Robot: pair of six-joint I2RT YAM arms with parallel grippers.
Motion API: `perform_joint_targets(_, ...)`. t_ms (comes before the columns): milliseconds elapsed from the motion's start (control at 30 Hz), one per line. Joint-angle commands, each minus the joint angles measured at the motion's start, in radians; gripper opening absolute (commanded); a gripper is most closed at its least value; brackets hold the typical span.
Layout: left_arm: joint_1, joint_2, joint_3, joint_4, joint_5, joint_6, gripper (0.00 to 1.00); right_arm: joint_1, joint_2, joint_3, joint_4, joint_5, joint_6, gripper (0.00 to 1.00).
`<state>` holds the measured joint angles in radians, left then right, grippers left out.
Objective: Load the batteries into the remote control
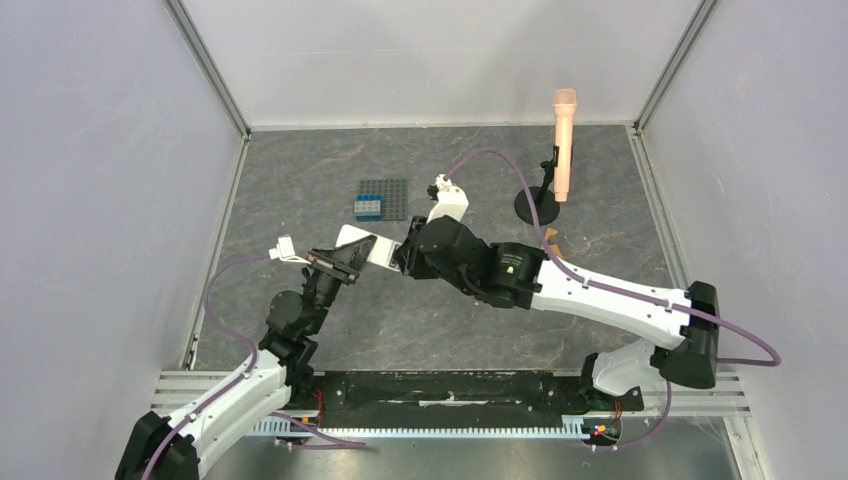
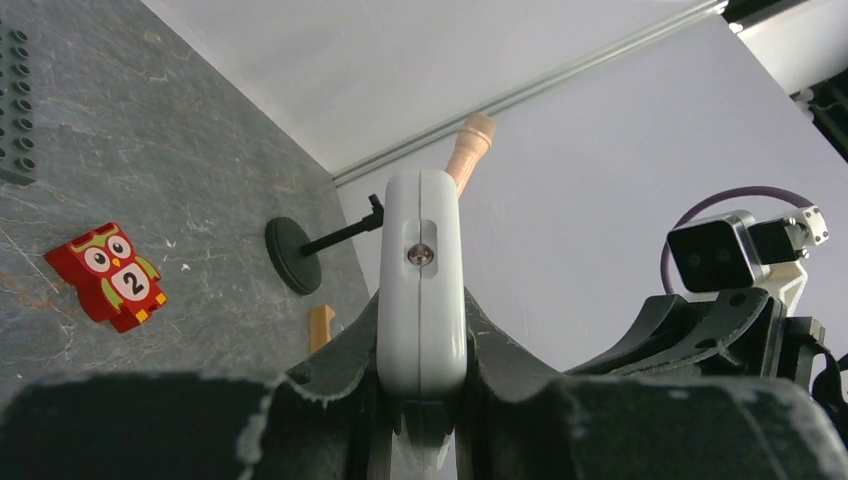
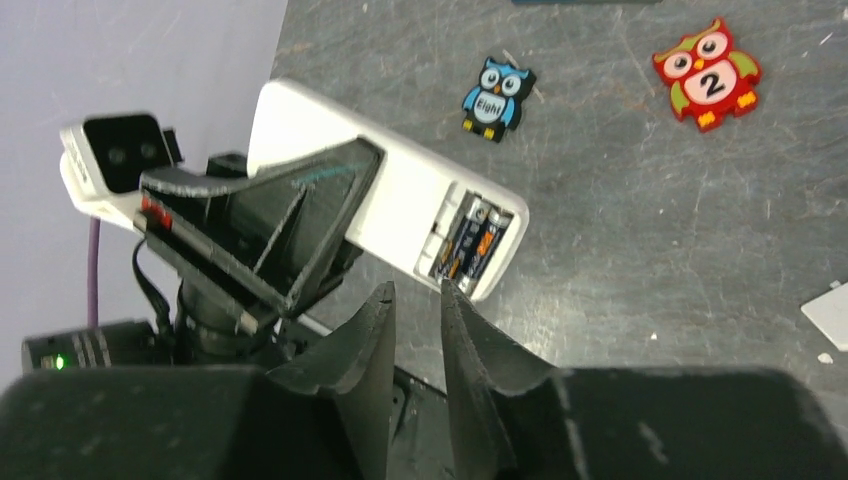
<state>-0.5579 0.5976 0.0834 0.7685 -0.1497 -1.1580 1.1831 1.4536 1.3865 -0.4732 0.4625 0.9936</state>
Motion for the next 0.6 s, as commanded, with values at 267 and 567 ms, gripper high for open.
perform_joint_targets(267,-0.001,0.004,-0.019,0.133,0.142,0.061,0.02,0.003,-0.101,-0.189,0.165,-0.158,-0.074,0.09)
perform_joint_targets(567,0.0,-0.032,-0.036,0.139,0.2,0.067,0.02,-0.006,-0.088,-0.205,0.189,-0.13,-0.061,0.05)
